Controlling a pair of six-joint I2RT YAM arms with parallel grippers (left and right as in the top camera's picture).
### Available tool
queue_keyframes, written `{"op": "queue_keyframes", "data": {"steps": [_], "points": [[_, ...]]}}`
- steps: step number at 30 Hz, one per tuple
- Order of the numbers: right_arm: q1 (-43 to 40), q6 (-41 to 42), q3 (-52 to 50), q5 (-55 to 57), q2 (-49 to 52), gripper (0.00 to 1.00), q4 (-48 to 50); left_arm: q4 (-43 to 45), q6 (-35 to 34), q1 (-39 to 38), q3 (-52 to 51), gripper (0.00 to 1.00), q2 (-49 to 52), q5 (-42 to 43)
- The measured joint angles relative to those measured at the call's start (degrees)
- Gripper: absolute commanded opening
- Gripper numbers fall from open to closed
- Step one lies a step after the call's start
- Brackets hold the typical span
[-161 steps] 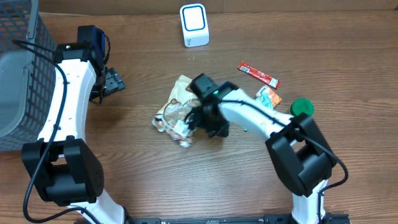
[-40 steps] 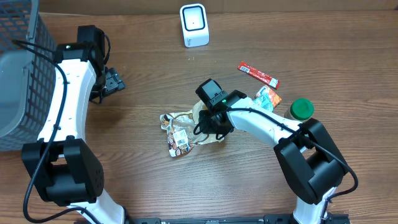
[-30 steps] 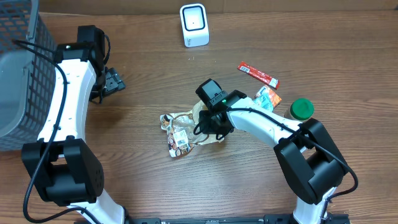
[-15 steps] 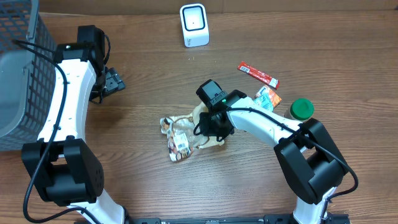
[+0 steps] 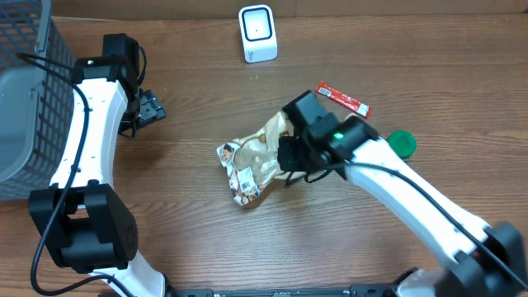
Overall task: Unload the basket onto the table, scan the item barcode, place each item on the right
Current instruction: 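Lift the brown snack bag and carry it to the white scanner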
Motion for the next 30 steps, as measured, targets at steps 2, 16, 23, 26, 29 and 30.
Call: {"op": "queue_keyframes", "data": {"steps": [2, 16, 23, 26, 29, 30], "points": [[0.02, -0.48, 0.02, 2.08, -2.91, 0.04, -0.04, 0.00, 0.00, 0.00, 0.00, 1.00, 0.00, 0.00], [0.02, -12.09, 0.04, 17.59, -7.78, 0.04, 8.17, 0.00, 0.00, 0.00, 0.00, 1.00, 0.00, 0.00], [0.02, -18.88, 0.04, 24.44, -6.51, 0.04, 15.15, 0.00, 0.00, 0.00, 0.00, 1.00, 0.00, -0.02], [0.02, -22.12, 0.04, 27.17, -4.92, 0.04, 19.50, 0.00, 0.00, 0.00, 0.00, 1.00, 0.00, 0.00], [0.00, -26.38, 0.00, 28.85, -3.34, 0.04, 25.14, 0.00, 0.00, 0.00, 0.00, 1.00, 0.00, 0.00], [0.00, -27.98, 0.00, 29.27, -2.86, 0.04, 27.04, 0.00, 0.00, 0.00, 0.00, 1.00, 0.00, 0.00]]}}
